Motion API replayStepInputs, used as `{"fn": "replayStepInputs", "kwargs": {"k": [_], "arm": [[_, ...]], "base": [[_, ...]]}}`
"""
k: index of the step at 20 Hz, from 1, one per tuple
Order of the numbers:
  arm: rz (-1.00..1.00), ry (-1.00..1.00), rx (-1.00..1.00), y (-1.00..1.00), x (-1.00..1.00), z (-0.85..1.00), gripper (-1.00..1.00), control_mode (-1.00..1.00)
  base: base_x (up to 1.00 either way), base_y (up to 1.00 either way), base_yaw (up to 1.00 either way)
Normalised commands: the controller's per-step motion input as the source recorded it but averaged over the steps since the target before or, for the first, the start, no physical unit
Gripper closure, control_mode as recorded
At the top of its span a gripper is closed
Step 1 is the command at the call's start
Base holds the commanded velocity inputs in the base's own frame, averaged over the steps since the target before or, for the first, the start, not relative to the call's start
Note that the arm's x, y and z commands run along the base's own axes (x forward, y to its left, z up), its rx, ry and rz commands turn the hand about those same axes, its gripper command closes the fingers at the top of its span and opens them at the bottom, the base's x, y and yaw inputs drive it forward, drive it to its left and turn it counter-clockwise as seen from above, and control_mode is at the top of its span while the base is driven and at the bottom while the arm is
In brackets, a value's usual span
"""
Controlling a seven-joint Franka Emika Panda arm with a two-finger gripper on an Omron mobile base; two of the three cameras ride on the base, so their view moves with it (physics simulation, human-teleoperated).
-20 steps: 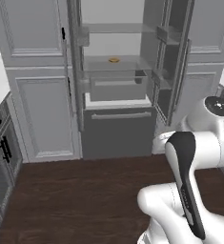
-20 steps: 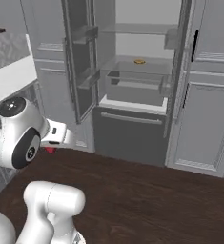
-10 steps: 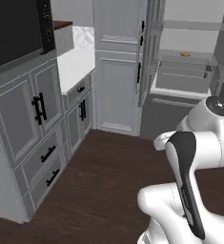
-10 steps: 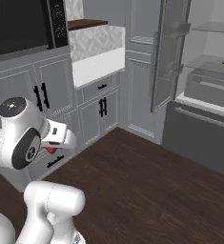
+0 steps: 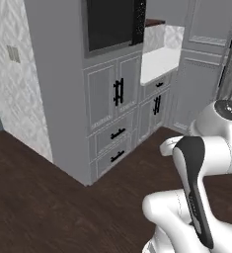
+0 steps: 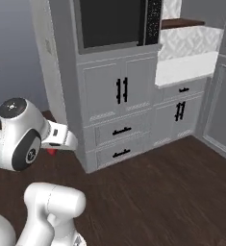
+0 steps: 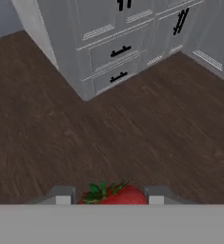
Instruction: Take the strawberry from the fridge and place it on top of the pancake, located on the dining counter.
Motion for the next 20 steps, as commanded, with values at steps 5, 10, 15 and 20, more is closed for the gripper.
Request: {"fn": "replayStepInputs", "kwargs": {"k": [5,10,15,20], "arm": [[0.00,0.00,0.00,0.00,0.00,0.00,1.00,1.00],[0.00,0.00,0.00,0.00,0.00,0.00,1.00,1.00],[0.00,0.00,0.00,0.00,0.00,0.00,1.00,1.00],[0.00,0.00,0.00,0.00,0.00,0.00,1.00,1.00]], "base": [[0.18,0.42,0.82],[0.31,0.34,0.79],[0.84,0.40,0.51],[1.00,0.24,0.13]]}}
